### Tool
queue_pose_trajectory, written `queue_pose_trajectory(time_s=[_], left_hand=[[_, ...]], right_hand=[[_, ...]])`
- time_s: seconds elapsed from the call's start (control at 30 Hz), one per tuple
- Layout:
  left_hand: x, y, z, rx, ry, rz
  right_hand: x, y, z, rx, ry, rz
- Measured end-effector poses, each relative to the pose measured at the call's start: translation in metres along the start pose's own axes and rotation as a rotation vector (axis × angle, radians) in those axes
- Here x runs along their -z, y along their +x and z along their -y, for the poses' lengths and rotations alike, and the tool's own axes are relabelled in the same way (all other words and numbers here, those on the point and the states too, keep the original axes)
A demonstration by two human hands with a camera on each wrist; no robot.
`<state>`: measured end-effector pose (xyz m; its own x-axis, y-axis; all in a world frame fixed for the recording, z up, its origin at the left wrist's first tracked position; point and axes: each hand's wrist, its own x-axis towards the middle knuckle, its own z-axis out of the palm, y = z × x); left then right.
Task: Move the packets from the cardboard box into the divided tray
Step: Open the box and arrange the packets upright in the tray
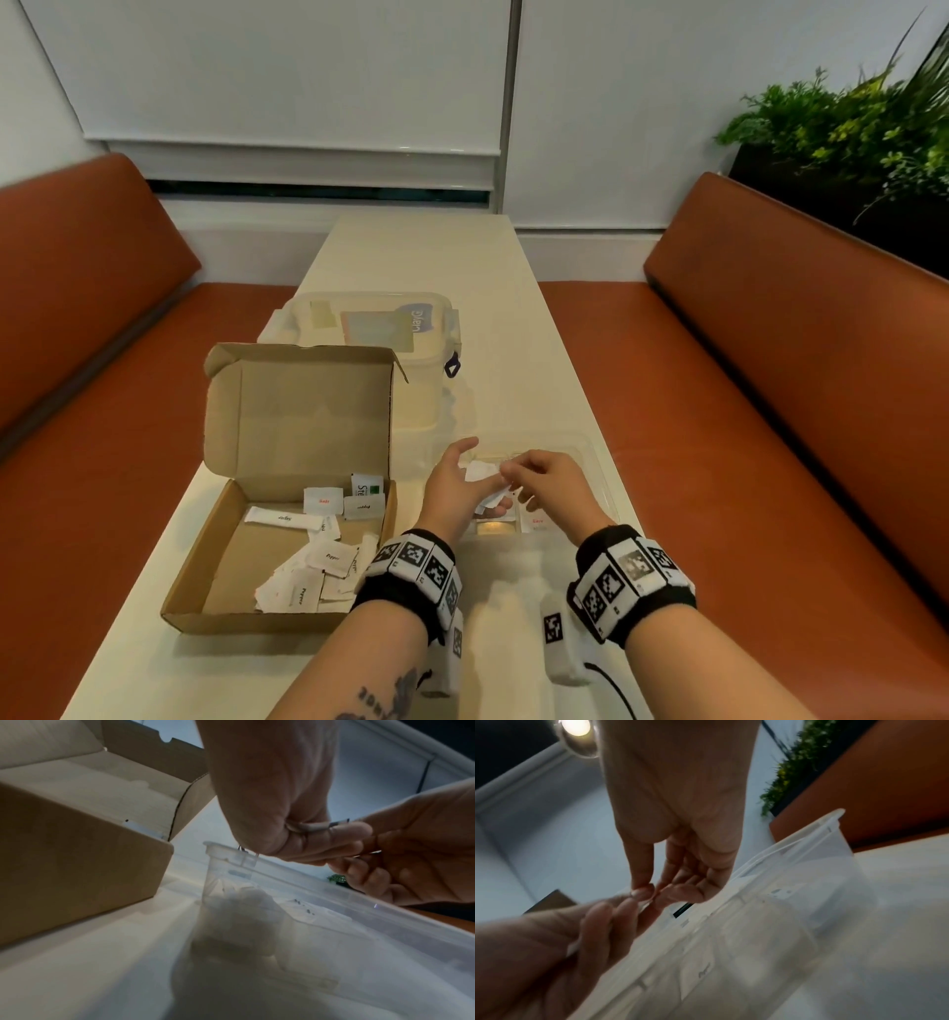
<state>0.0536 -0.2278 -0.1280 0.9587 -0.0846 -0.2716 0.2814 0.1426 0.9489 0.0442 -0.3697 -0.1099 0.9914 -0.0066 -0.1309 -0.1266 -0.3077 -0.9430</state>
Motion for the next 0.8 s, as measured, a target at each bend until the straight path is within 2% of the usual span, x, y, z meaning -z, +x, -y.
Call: queue_pose_trajectory(time_s=[0.3, 0.47, 0.6, 0.7, 0.8], left_hand=[[0.001, -0.007, -0.004, -0.019, 0.079, 0.078], [0.002, -0.009, -0.003, -0.012, 0.079, 0.09], [0.001, -0.009, -0.001, -0.016, 0.124, 0.12], [0.001, -0.009, 0.0, -0.007, 0.082, 0.121], [0.001, -0.006, -0.002, 0.03, -0.024, 0.026]], right_hand=[[0.009, 0.0, -0.003, -0.239, 0.418, 0.12], [0.011, 0.0, -0.002, -0.29, 0.494, 0.116], [0.013, 0.0, -0.004, -0.347, 0.457, 0.138], [0.016, -0.002, -0.003, -0.324, 0.446, 0.122], [0.016, -0.004, -0.002, -0.219, 0.485, 0.02]])
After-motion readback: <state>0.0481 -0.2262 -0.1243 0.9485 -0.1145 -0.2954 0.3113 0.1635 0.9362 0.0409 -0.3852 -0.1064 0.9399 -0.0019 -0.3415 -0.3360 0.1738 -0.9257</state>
